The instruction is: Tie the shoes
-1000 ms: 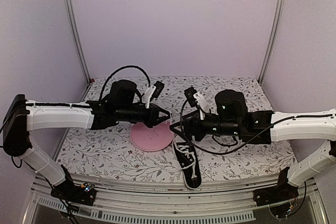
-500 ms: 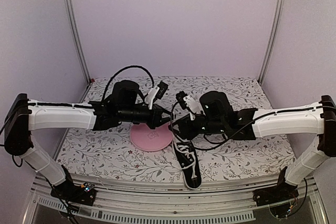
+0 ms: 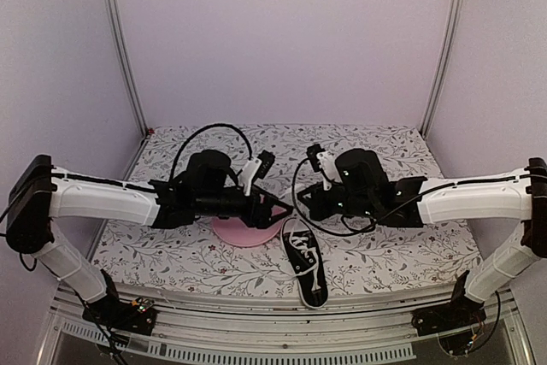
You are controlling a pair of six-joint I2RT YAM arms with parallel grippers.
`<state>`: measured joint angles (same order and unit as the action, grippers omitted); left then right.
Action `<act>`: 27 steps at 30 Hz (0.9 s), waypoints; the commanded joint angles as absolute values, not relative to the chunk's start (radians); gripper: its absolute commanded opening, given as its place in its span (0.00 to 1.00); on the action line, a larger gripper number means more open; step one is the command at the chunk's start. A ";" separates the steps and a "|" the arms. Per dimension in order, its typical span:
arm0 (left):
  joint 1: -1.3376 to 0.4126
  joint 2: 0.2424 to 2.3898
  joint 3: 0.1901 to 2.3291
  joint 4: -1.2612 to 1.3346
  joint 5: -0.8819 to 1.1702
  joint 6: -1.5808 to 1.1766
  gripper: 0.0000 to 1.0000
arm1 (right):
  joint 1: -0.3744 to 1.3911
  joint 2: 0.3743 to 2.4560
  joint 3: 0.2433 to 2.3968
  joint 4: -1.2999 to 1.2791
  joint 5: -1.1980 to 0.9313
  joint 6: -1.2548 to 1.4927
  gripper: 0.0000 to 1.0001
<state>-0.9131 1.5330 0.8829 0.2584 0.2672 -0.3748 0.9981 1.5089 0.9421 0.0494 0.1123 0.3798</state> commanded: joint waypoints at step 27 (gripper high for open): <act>-1.244 1.855 0.950 0.231 0.137 -0.387 0.27 | 0.756 1.256 0.686 -0.014 0.191 0.606 0.02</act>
<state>-1.2213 1.8351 0.9188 0.2588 0.1482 -0.4126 0.7647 1.2823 0.6945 -0.0078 0.1814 0.5930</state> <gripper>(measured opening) 0.275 0.023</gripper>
